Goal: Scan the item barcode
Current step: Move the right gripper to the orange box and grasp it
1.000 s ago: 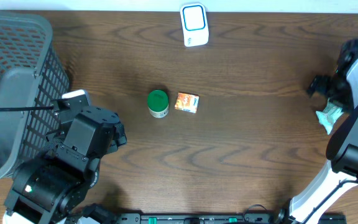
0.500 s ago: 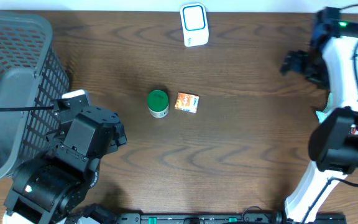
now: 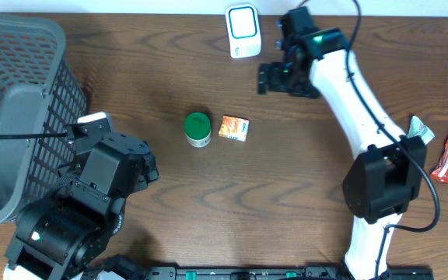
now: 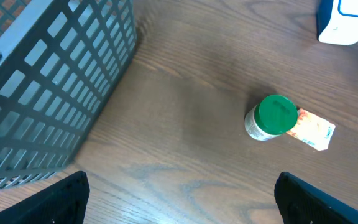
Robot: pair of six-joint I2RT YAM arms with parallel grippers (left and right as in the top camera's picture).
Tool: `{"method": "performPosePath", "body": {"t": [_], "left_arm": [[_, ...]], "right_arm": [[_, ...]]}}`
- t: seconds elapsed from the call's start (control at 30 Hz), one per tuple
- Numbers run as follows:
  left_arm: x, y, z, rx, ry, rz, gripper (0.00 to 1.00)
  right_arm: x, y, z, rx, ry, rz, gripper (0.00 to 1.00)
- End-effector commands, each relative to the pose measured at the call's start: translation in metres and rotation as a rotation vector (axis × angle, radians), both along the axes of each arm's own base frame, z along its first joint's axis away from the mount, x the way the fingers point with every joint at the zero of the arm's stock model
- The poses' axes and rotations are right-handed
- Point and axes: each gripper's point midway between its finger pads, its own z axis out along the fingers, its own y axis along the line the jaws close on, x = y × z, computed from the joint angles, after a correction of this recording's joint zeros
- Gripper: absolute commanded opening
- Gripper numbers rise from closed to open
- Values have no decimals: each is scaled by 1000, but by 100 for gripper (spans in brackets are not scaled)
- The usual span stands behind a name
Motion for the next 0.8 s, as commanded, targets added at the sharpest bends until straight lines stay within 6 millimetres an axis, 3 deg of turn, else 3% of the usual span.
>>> {"method": "performPosePath", "body": {"t": [0.0, 0.3, 0.53, 0.77], "left_arm": [[0, 4, 3, 13, -9, 9, 96], [0, 4, 3, 14, -9, 9, 95], [0, 4, 3, 14, -9, 9, 95], [0, 4, 3, 14, -9, 9, 96]], "right_arm": [[-9, 28, -11, 50, 23, -3, 99], [-18, 93, -69, 30, 48, 94, 99], [-30, 96, -119, -30, 142, -1, 99], [-50, 83, -127, -74, 241, -102, 99]]}}
